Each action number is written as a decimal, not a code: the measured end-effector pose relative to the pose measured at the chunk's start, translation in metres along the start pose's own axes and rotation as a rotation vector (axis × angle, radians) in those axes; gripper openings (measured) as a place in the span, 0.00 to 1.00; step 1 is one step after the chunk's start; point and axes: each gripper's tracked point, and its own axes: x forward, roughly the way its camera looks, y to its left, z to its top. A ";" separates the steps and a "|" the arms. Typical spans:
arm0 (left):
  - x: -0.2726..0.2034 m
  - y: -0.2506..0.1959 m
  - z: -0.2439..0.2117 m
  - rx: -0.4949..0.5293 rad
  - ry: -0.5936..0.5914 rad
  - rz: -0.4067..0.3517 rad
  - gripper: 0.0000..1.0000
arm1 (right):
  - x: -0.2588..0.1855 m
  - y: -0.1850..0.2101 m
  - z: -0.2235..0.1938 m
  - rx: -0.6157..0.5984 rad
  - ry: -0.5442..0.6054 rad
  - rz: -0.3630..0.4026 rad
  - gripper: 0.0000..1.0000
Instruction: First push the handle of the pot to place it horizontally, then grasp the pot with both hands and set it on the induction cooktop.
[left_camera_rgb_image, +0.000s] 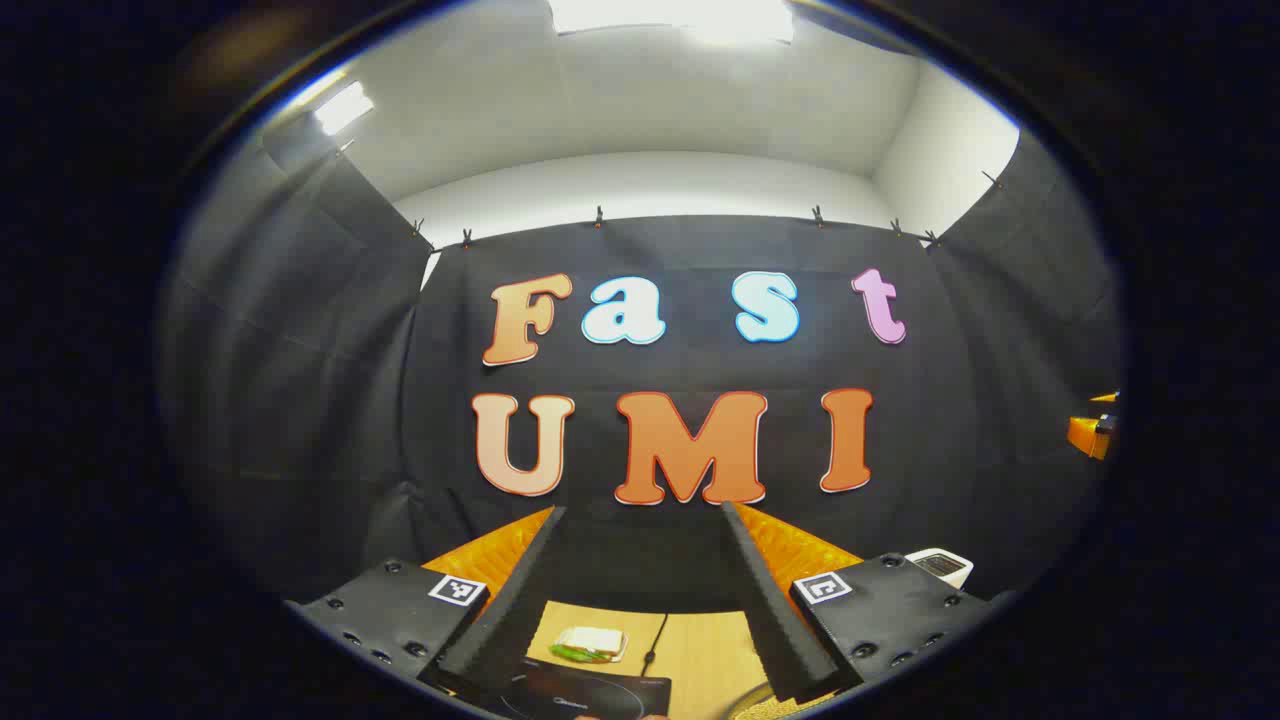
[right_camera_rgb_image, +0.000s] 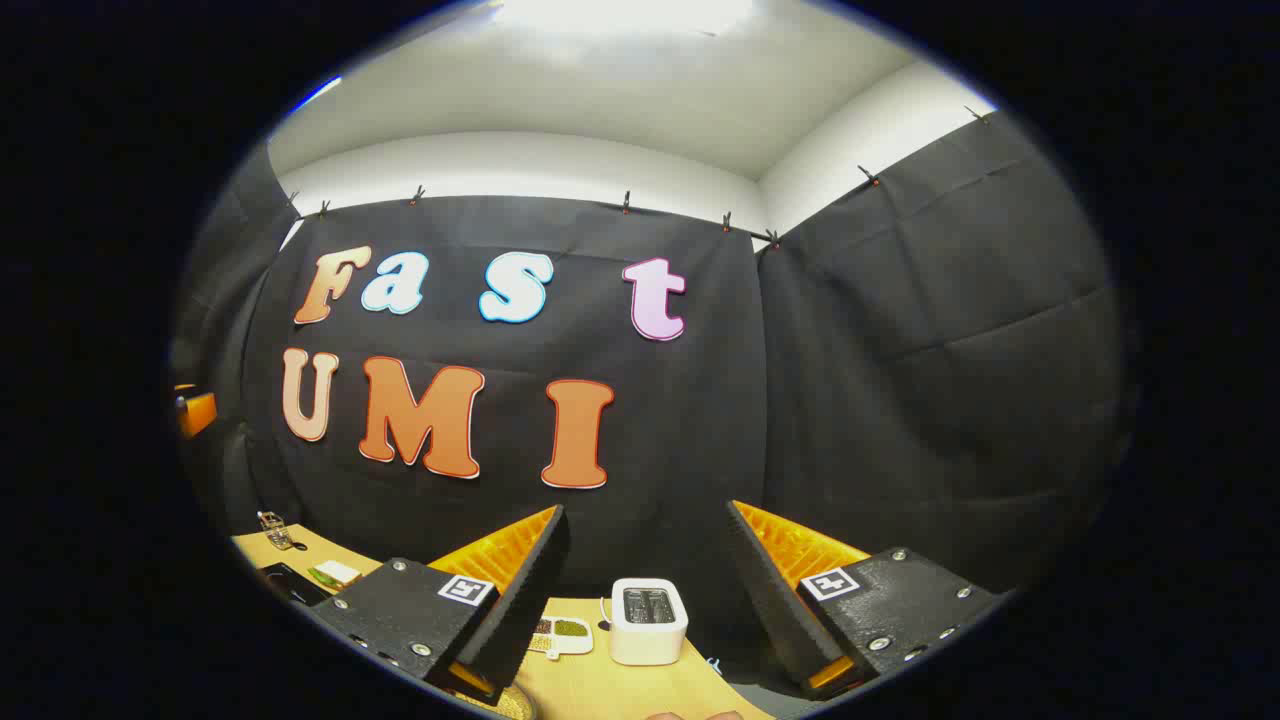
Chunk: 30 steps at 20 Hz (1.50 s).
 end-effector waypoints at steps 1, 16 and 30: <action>0.006 0.008 0.003 -0.014 0.011 -0.021 0.96 | -0.001 0.003 0.007 -0.007 -0.006 -0.014 0.96; 0.044 0.104 0.033 -0.246 0.051 0.002 0.96 | 0.011 0.077 0.060 -0.037 -0.050 0.044 0.96; 0.076 -0.009 0.049 -0.310 0.015 -0.164 0.96 | 0.083 0.132 0.119 -0.025 -0.174 0.207 0.99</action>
